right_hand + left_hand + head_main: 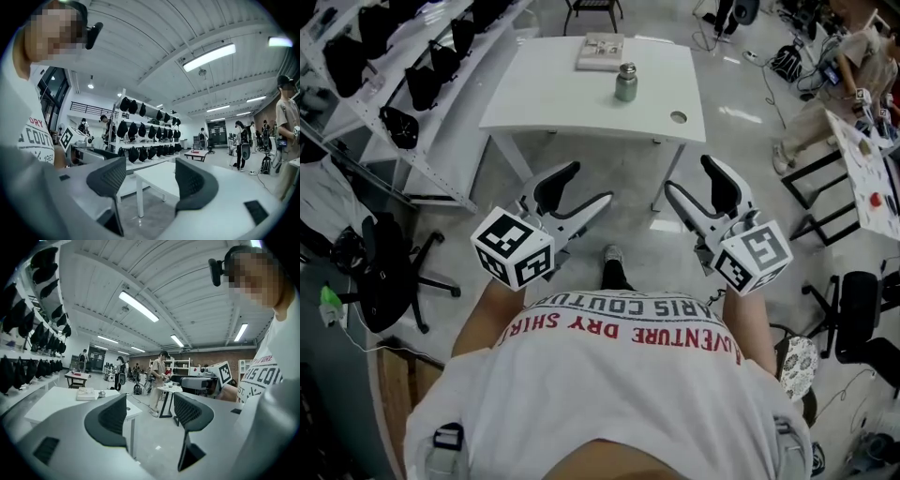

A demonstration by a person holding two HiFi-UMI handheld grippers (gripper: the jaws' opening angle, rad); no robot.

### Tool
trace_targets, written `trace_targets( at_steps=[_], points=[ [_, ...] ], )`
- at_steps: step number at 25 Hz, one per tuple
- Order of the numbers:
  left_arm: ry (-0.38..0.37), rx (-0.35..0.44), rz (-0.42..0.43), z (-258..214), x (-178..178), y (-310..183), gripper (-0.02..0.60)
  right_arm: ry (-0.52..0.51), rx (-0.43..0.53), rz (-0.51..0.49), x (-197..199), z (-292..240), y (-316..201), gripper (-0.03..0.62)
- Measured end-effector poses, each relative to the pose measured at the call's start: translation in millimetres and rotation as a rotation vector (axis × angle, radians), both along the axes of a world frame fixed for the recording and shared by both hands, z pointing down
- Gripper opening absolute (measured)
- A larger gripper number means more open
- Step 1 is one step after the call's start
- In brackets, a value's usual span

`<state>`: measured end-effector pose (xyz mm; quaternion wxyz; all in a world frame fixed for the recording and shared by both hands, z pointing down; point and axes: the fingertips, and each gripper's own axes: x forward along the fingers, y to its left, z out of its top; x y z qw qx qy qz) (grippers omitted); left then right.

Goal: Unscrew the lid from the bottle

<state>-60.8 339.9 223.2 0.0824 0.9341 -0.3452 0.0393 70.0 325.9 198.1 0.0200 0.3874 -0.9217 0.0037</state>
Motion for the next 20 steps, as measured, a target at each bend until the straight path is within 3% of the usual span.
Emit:
trace_targets(
  at_steps=[11, 15, 20],
  points=[
    [-0.093, -0.103, -0.023, 46, 11, -169, 0.348, 0.010, -0.094, -0.002, 2, 32, -169, 0.318],
    [-0.158, -0.111, -0.010, 62, 18, -228, 0.348, 0.011, -0.127, -0.009, 5, 46, -224, 0.319],
    [-0.145, -0.137, -0.003, 74, 23, -283, 0.348, 0.035, -0.153, -0.013, 7, 59, -276, 0.319]
  ],
)
